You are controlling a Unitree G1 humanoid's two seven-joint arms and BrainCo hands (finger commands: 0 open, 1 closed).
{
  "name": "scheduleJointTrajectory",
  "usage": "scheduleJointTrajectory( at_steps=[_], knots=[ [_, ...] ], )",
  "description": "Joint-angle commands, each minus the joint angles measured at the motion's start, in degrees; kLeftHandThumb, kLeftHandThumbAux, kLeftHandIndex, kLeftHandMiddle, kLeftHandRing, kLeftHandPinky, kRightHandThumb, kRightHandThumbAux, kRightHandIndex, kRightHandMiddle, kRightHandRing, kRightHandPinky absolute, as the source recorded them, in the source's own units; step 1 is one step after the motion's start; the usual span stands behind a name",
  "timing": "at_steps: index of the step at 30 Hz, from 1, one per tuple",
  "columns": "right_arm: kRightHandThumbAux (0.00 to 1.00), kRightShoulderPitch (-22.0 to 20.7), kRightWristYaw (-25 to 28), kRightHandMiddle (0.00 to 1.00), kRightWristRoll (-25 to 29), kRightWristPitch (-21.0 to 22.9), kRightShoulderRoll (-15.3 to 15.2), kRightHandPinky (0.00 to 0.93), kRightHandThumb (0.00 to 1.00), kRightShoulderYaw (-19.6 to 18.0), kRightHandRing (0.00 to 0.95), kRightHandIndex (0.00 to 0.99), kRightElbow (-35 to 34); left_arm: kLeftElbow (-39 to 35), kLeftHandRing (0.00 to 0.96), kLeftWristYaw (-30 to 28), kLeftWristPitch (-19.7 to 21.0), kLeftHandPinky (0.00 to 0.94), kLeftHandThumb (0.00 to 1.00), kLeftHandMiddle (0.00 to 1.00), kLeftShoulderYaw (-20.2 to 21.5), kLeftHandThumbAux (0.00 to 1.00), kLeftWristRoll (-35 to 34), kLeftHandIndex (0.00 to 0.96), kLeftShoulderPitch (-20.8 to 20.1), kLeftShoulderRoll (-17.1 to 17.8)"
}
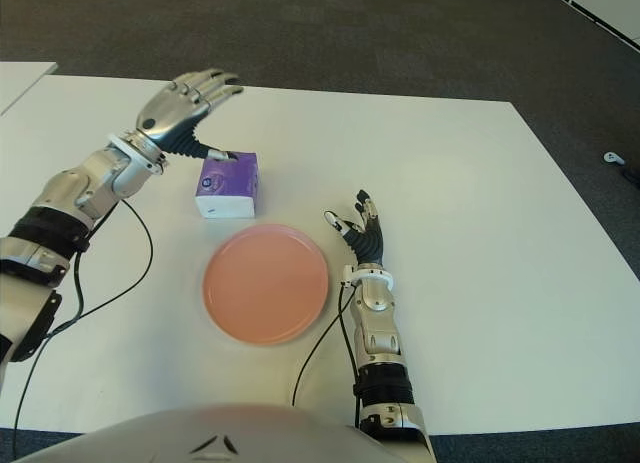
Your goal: Put the tissue paper into the plate.
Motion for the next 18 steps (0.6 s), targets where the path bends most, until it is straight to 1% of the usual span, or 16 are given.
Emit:
scheduleJointTrajectory(
  at_steps=[1, 4, 7, 11, 14, 15, 18],
  knots=[
    [0.698, 2.65, 0.22, 0.031, 0.48, 3.83, 0.39, 0.042, 0.111, 0.08, 0.018, 0.000, 3.50, 5.24, 0.000, -2.98, -1.28, 0.000, 0.108, 0.000, -4.70, 0.426, 2.00, 0.000, -1.68, -0.74],
    [0.701, 2.53, 0.14, 0.033, 0.45, 3.64, 0.46, 0.046, 0.110, 0.08, 0.020, 0.000, 3.79, 10.28, 0.000, -5.20, -2.63, 0.000, 0.082, 0.000, -7.91, 0.415, 2.98, 0.000, -3.65, -1.23],
    [0.703, 2.45, 0.18, 0.033, 0.48, 3.54, 0.46, 0.046, 0.110, 0.04, 0.020, 0.000, 3.95, 13.76, 0.000, -7.72, -4.09, 0.000, 0.065, 0.000, -10.50, 0.404, 3.66, 0.000, -5.45, -1.16],
    [0.704, 2.38, 0.27, 0.032, 0.55, 3.49, 0.45, 0.046, 0.109, 0.00, 0.020, 0.000, 4.06, 16.34, 0.000, -10.32, -5.06, 0.000, 0.059, 0.000, -12.64, 0.385, 3.70, 0.000, -7.05, -0.99],
    [0.703, 2.29, 0.37, 0.032, 0.50, 3.54, 0.38, 0.044, 0.109, 0.03, 0.020, 0.000, 4.14, 18.41, 0.000, -14.48, -5.01, 0.000, 0.061, 0.000, -14.29, 0.366, 3.76, 0.000, -8.29, -1.05],
    [0.703, 2.25, 0.41, 0.032, 0.47, 3.52, 0.34, 0.044, 0.109, 0.06, 0.020, 0.000, 4.20, 18.94, 0.000, -16.27, -4.47, 0.000, 0.062, 0.000, -14.85, 0.359, 3.86, 0.000, -8.66, -1.19],
    [0.703, 2.22, 0.49, 0.033, 0.42, 3.43, 0.28, 0.046, 0.109, 0.11, 0.021, 0.000, 4.29, 19.62, 0.000, -19.20, -3.30, 0.000, 0.068, 0.000, -15.76, 0.339, 3.77, 0.000, -9.26, -1.46]
  ],
)
